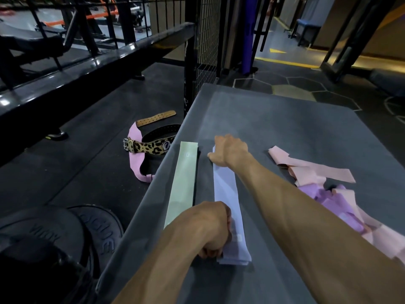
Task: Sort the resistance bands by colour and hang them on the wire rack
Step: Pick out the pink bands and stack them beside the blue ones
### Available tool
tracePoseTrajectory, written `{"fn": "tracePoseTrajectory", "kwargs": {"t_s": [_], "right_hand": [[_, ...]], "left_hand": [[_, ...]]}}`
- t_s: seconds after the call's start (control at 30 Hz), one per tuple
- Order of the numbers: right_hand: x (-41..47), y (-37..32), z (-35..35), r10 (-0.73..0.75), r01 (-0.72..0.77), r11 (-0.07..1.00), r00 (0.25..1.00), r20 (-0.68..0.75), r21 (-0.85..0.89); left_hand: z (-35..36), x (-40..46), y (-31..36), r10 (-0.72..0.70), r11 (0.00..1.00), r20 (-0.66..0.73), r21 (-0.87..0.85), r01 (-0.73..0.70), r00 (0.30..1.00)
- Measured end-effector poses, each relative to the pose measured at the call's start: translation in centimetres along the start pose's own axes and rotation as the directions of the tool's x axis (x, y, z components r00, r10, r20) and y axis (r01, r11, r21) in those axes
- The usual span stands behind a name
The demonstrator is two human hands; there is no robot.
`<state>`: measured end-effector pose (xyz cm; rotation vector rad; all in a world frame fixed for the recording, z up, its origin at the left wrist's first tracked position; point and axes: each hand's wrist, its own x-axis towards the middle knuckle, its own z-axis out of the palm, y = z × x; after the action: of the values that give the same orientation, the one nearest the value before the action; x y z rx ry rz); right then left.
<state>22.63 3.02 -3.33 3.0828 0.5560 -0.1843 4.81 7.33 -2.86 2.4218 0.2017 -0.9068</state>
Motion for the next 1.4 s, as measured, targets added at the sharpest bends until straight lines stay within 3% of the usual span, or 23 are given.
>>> {"fn": "tracePoseTrajectory", "kwargs": {"t_s": [0.27,0.4,0.53,0.67,0.8,0.9,1.0,1.2,1.4], "right_hand": [[-0.5,-0.3,0.2,-0.006,0.006,1.0,1.0,0.009,0.027],[-2.8,2.1,-0.2,0.007,0.005,0.99,0.996,-0.085,0.139],[-7.6,6.5,-0.4,0.005,0.054,0.962,0.976,-0.216,0.268],[-13.0,9.8,0.4,-0.05,0.108,0.949,0.979,-0.198,0.295],[-16.4,13.2,-0.5,0.013,0.048,0.937,0.985,-0.174,0.345],[-18.4,16.2,-0.7,0.112,-0.012,0.924,0.965,-0.239,0.382],[-20.2,19.5,-0.4,0.248,-0.153,0.905,0.948,-0.2,0.398],[-22.8,24.8,-0.4,0.414,-0.294,0.858,0.882,-0.228,0.422],[-24.3,27.2,-0.6,0.398,-0.35,0.852,0.916,-0.047,0.389]], "left_hand": [[-0.1,-0.4,0.0,0.005,0.999,-0.03,0.037,-0.004,1.0],[-0.3,-0.9,0.6,0.104,0.992,-0.14,0.089,-0.092,0.985],[0.0,-0.6,1.6,0.25,0.965,-0.311,0.16,-0.209,0.917],[0.5,0.0,2.5,0.262,0.943,-0.271,0.274,-0.187,0.926],[1.0,-0.1,3.1,0.232,0.946,-0.312,0.293,-0.139,0.921],[1.6,-0.6,3.9,0.261,0.951,-0.353,0.254,-0.176,0.899],[2.2,-0.9,5.4,0.297,0.947,-0.354,0.228,-0.226,0.887],[3.8,-0.9,9.8,0.354,0.922,-0.372,0.291,-0.254,0.858],[5.4,0.7,13.5,0.436,0.884,-0.34,0.335,-0.326,0.834]]}}
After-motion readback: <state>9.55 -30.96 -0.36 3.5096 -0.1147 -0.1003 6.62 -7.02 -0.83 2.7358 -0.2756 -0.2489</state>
